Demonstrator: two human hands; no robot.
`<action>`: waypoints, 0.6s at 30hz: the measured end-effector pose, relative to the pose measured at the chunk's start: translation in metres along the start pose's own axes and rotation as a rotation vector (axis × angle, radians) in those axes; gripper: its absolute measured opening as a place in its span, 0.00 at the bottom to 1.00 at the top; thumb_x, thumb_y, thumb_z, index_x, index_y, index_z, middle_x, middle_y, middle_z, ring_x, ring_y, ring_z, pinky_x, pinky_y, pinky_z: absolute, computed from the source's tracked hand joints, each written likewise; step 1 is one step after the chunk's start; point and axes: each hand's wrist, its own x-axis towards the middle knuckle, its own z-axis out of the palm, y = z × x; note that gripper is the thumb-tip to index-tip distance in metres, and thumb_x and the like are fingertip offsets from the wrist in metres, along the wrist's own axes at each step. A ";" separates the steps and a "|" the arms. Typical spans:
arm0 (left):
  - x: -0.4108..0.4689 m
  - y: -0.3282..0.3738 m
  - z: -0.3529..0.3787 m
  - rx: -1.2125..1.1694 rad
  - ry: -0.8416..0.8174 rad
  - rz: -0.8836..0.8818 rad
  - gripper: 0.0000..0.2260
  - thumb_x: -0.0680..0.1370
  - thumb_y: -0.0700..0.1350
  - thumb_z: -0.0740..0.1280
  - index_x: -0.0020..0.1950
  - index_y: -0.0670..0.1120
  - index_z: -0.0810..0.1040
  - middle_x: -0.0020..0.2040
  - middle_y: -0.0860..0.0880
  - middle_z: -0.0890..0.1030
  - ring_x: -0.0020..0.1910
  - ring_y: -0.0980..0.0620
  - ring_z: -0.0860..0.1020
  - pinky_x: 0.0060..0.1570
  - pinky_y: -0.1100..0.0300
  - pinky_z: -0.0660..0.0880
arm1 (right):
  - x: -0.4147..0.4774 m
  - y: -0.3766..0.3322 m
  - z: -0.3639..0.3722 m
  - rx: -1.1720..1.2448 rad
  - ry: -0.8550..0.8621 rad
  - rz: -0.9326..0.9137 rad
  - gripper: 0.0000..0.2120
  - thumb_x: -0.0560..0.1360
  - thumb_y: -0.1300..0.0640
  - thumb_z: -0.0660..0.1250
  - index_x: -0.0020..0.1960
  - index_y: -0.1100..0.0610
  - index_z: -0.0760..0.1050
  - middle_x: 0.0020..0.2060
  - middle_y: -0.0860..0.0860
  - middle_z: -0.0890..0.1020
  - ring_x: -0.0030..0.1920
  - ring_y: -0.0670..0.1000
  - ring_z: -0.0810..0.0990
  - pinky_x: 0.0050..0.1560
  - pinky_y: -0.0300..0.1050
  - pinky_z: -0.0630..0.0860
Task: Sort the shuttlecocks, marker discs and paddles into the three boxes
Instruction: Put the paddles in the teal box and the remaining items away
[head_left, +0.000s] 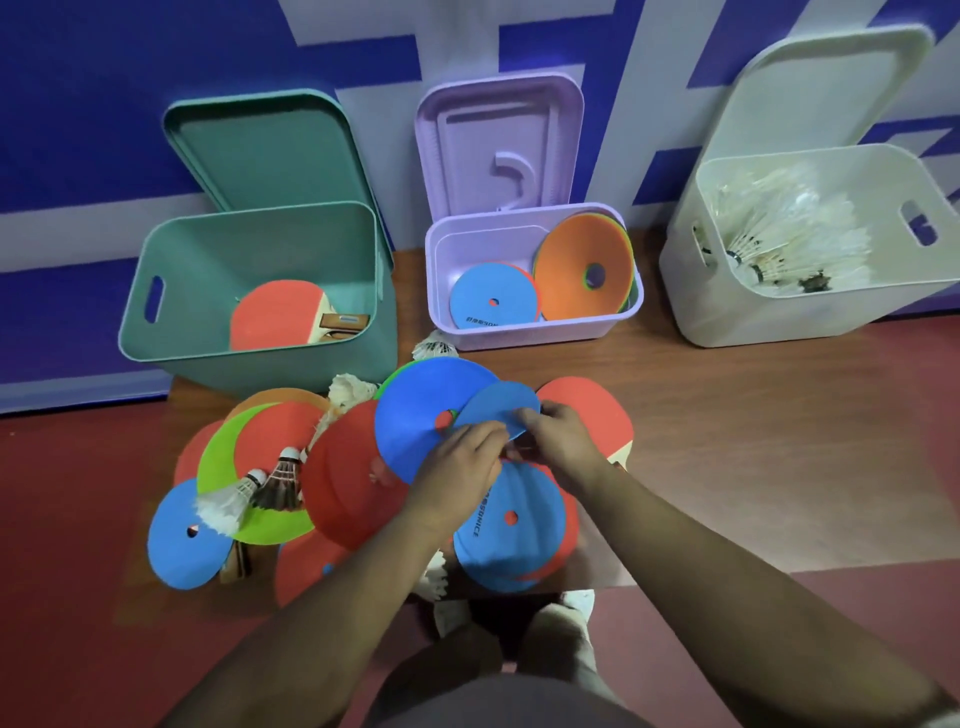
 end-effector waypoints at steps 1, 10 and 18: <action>0.000 0.000 -0.001 -0.011 -0.004 0.022 0.14 0.73 0.43 0.59 0.57 0.44 0.77 0.55 0.48 0.81 0.50 0.46 0.81 0.50 0.52 0.80 | -0.002 -0.005 0.001 0.022 -0.005 0.004 0.04 0.77 0.64 0.63 0.48 0.64 0.75 0.34 0.59 0.79 0.32 0.56 0.80 0.43 0.54 0.82; 0.005 -0.025 -0.016 -0.306 0.251 -0.529 0.25 0.73 0.60 0.67 0.61 0.43 0.75 0.59 0.45 0.74 0.60 0.48 0.71 0.63 0.55 0.68 | -0.007 -0.027 -0.030 0.159 0.065 -0.122 0.10 0.76 0.69 0.63 0.55 0.64 0.77 0.49 0.60 0.84 0.46 0.59 0.83 0.46 0.51 0.79; 0.041 -0.006 -0.015 -1.212 -0.064 -0.968 0.24 0.71 0.55 0.74 0.63 0.50 0.74 0.58 0.49 0.82 0.54 0.51 0.82 0.54 0.49 0.79 | -0.027 -0.032 -0.039 0.362 -0.124 -0.042 0.13 0.77 0.68 0.60 0.61 0.66 0.74 0.55 0.63 0.82 0.54 0.63 0.83 0.48 0.52 0.80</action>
